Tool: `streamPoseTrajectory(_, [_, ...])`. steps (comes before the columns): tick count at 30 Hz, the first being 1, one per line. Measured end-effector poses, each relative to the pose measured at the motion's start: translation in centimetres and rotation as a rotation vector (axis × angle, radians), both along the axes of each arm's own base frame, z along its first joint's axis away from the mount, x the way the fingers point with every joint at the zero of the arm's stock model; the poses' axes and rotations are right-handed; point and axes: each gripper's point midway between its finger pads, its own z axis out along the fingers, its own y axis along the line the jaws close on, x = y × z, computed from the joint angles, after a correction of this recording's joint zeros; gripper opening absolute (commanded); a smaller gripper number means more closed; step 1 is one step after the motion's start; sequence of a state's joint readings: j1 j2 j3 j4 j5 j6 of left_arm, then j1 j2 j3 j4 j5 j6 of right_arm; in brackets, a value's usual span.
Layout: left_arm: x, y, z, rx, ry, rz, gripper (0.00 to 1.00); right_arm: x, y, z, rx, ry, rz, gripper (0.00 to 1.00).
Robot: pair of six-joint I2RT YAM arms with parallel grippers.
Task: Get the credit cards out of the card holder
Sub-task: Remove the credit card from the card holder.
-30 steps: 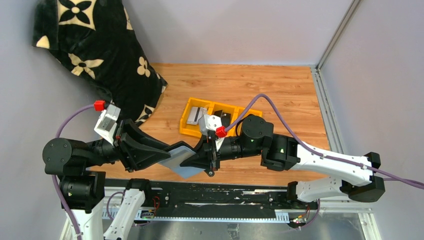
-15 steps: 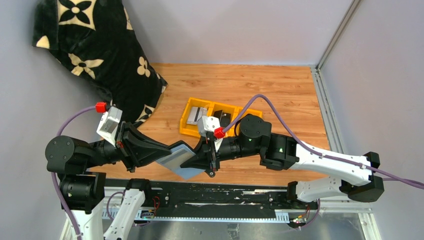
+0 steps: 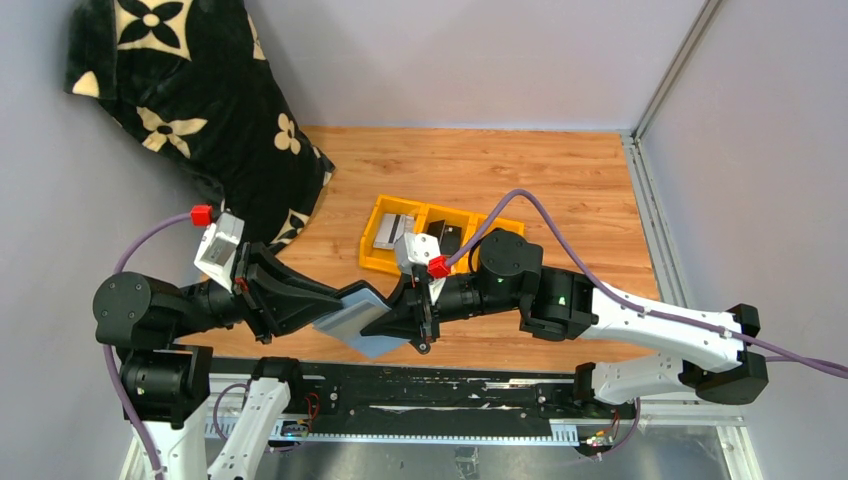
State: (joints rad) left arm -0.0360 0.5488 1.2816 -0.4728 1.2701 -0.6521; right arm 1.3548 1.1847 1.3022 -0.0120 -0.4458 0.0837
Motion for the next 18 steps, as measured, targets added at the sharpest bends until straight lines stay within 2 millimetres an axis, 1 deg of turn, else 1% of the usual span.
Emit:
streamPoseTrajectory(2, [0.1,0.1,-0.2,0.002,-0.013,0.014,0.43,0.0,0.1,-0.1,-0.001,0.000,0.001,0.00])
streamPoseTrajectory(4, [0.0,0.1,-0.9,0.002,-0.014,0.026,0.47,-0.1,0.2,0.0,-0.003,0.000,0.006,0.00])
streamPoseTrajectory(5, [-0.1,0.1,-1.2,0.004,-0.012,0.028,0.51,-0.1,0.2,-0.1,-0.004,0.001,0.008,0.00])
streamPoseTrajectory(6, [-0.1,0.1,-1.6,0.005,-0.007,0.029,0.53,-0.2,0.3,0.0,-0.005,0.001,0.015,0.00])
streamPoseTrajectory(10, [0.0,0.2,-2.3,0.015,0.006,0.034,0.54,-0.4,0.4,-0.1,-0.009,0.002,0.033,0.00])
streamPoseTrajectory(12, [0.1,0.2,-2.6,0.020,0.014,0.033,0.52,-0.6,0.4,-0.2,-0.011,0.002,0.042,0.00])
streamPoseTrajectory(13, [0.0,0.2,-2.7,0.022,0.014,0.030,0.48,-0.6,0.5,-0.2,-0.012,0.002,0.045,0.00])
streamPoseTrajectory(14, [0.0,0.2,-2.7,0.024,0.015,0.027,0.39,-0.7,0.4,-0.2,-0.012,0.002,0.048,0.00])
streamPoseTrajectory(15, [-0.1,0.2,-2.8,0.026,0.018,0.022,0.28,-0.7,0.4,-0.2,-0.012,0.002,0.050,0.00])
streamPoseTrajectory(16, [-0.2,0.1,-2.9,0.028,0.019,0.014,0.16,-0.7,0.4,-0.2,-0.012,0.001,0.050,0.04])
streamPoseTrajectory(17, [-0.4,0.1,-3.0,0.029,0.025,0.005,0.04,-0.7,0.4,-0.2,-0.012,0.000,0.050,0.10])
streamPoseTrajectory(18, [-0.5,0.1,-3.0,0.033,0.018,-0.001,0.00,-0.7,0.4,-0.2,-0.012,-0.001,0.048,0.18])
